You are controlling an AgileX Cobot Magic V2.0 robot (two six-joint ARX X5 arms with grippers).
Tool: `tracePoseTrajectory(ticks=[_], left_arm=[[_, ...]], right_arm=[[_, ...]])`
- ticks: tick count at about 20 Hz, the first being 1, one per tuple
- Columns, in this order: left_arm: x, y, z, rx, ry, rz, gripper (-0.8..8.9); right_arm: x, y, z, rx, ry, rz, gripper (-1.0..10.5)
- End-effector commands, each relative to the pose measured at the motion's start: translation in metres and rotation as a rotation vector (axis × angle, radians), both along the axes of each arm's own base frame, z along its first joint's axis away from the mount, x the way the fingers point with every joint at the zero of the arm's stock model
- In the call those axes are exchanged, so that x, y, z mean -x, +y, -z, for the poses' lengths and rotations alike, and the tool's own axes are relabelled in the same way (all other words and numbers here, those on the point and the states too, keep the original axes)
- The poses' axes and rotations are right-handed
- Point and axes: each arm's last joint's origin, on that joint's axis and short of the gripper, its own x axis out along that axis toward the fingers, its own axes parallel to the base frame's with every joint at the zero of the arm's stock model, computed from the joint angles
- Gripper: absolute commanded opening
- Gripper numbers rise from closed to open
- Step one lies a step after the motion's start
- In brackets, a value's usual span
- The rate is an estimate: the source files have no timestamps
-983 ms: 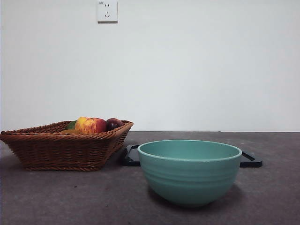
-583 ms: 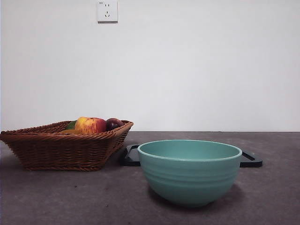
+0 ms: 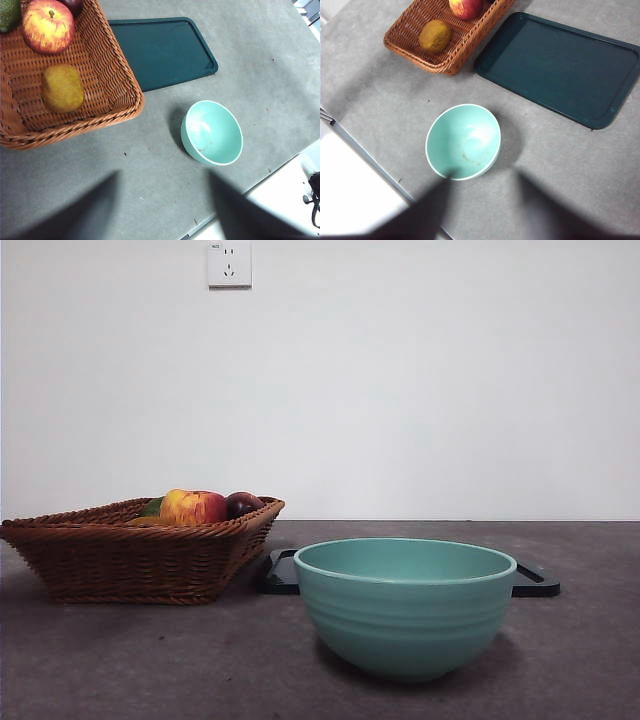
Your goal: Pick up the wifruite, put it on the bowl, pick up the plate, put it on desk
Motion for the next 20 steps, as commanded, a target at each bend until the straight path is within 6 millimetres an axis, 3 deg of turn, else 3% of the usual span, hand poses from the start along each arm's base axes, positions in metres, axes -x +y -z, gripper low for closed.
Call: tracePoseTrajectory(ticks=[1, 11, 20], left_arm=[[-0.001, -0.001, -0.006, 0.002, -0.026, 0.015, 4.66], [-0.01, -0.003, -0.004, 0.018, 0.009, -0.001, 4.69], [-0.07, -0.027, 0.017, -0.065, 0.066, -0.046, 4.65]], right_arm=[[0.0, 0.001, -0.006, -0.008, -0.02, -0.005, 4.3], [0.0, 0.001, -0.006, -0.009, -0.02, -0.005, 4.3], [0.0, 0.001, -0.006, -0.009, -0.02, -0.005, 4.3]])
